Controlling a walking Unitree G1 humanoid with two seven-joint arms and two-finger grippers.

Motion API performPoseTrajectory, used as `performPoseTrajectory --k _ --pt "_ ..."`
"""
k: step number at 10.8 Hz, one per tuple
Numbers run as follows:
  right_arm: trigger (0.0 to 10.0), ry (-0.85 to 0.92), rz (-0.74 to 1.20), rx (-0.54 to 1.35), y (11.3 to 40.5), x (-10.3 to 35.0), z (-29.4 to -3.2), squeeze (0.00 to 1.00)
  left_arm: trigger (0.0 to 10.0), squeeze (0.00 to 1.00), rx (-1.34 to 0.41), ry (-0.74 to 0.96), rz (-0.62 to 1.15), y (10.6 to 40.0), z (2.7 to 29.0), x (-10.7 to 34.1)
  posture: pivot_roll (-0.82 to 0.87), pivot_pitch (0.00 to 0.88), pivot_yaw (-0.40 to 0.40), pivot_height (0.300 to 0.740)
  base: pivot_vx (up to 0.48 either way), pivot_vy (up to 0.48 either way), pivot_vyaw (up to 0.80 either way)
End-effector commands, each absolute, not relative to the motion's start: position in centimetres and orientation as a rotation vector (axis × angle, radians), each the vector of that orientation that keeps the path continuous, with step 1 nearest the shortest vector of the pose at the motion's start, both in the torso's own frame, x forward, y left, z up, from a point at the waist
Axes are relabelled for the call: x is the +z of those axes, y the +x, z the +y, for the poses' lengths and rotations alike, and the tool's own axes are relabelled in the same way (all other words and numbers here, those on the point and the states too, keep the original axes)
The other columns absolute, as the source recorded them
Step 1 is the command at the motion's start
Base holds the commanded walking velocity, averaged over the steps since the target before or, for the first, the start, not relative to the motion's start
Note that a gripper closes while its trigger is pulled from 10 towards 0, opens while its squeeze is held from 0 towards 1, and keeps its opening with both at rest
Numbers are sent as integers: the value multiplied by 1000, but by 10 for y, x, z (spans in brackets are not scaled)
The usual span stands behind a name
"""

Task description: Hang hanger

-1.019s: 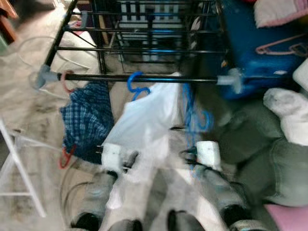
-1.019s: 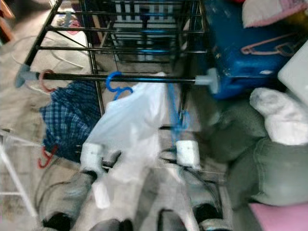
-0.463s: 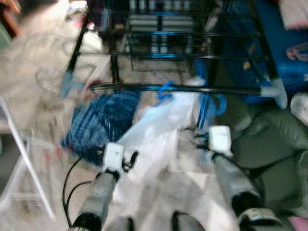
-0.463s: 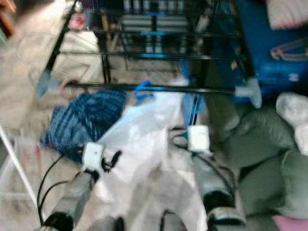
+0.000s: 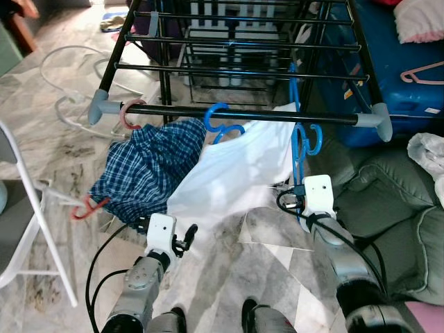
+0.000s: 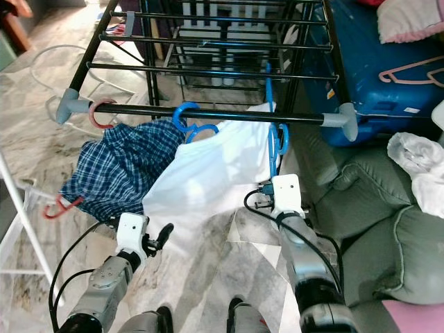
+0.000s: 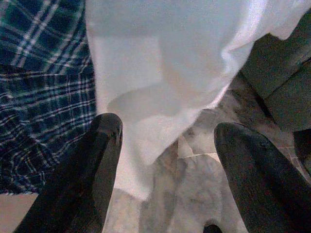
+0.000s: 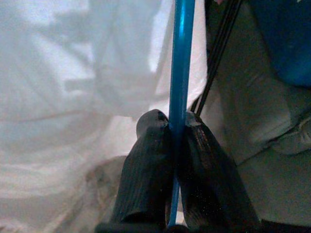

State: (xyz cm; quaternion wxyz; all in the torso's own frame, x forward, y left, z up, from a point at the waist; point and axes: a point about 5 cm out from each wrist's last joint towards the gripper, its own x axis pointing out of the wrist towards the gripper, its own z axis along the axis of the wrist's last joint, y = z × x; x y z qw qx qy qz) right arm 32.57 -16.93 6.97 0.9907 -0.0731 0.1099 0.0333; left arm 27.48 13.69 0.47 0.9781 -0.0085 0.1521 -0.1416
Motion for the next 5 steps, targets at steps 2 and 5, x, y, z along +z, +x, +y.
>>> performPoseTrajectory --k 2,5 --pt "10000 -152 157 136 323 85 -161 0 10000 0 -296 -6 326 272 138 3 -42 213 13 740 0 0 0" --pt "10000 -150 190 225 304 75 -158 0 10000 0 -320 -3 336 275 133 4 -55 211 18 740 0 0 0"
